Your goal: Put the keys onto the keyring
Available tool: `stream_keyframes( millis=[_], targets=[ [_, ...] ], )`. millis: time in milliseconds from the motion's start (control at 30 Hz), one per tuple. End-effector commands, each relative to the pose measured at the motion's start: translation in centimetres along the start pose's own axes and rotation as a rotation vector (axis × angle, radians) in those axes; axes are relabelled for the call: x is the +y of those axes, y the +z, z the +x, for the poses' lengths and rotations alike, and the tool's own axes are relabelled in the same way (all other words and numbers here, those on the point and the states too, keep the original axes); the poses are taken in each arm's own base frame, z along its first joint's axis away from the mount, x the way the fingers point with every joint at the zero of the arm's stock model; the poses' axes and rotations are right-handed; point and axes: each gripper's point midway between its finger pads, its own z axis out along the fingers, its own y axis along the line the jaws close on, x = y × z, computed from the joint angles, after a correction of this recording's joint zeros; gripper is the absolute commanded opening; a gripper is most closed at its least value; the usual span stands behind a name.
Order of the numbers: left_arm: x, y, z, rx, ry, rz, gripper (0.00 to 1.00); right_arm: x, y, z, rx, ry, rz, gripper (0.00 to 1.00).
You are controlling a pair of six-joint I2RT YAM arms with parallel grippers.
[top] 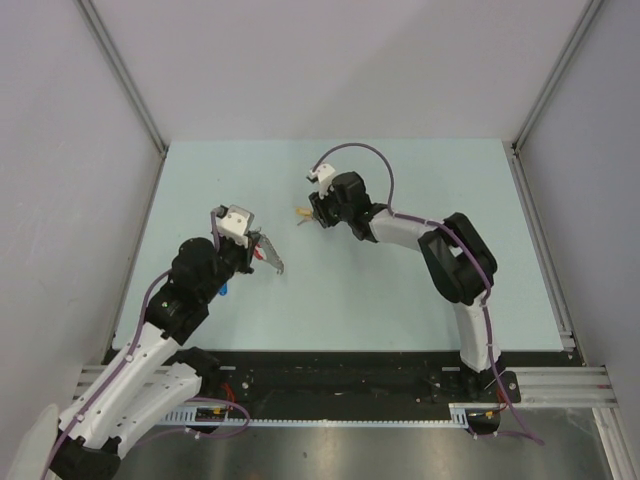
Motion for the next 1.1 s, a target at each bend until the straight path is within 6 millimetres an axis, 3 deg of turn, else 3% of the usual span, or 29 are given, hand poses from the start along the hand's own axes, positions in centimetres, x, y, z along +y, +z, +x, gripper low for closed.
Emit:
stream_keyframes(
  millis=[0,67,100,133,433,767,1067],
  targets=[
    [0.9,0.0,-1.2,-0.044,0.023,-0.041,0.0,-0.7,2.5,-0.9,0.017,0.011,0.021,0.38],
    [0.9,0.0,-1.1,-0.042,0.026,-0.041,0.0,-1.0,3.1,0.0,0.066,0.04,0.039,0.37],
    [1.0,0.0,-1.2,-0.044,0.024,-0.044,0.0,-1.1,3.4,-0.9,0.056,0.049,0.044,0.36],
    [1.0,0.0,-1.2,-0.045,0.026,-0.044,0.0,-1.2,3.9,0.0,0.08,0.067,0.05,0.36],
    [0.8,-0.1,-1.3,-0.05,0.029,-0.036,0.0,-1.7,4.7,1.9,0.161,0.248,0.126,0.32],
    [0.5,-0.1,-1.4,-0.055,0.03,-0.019,0.0,-3.1,5.7,2.1,0.168,0.391,0.16,0.29],
    [0.5,0.0,-1.3,-0.05,0.031,-0.014,0.0,-3.4,6.2,2.7,0.179,0.414,0.158,0.26]
  ],
)
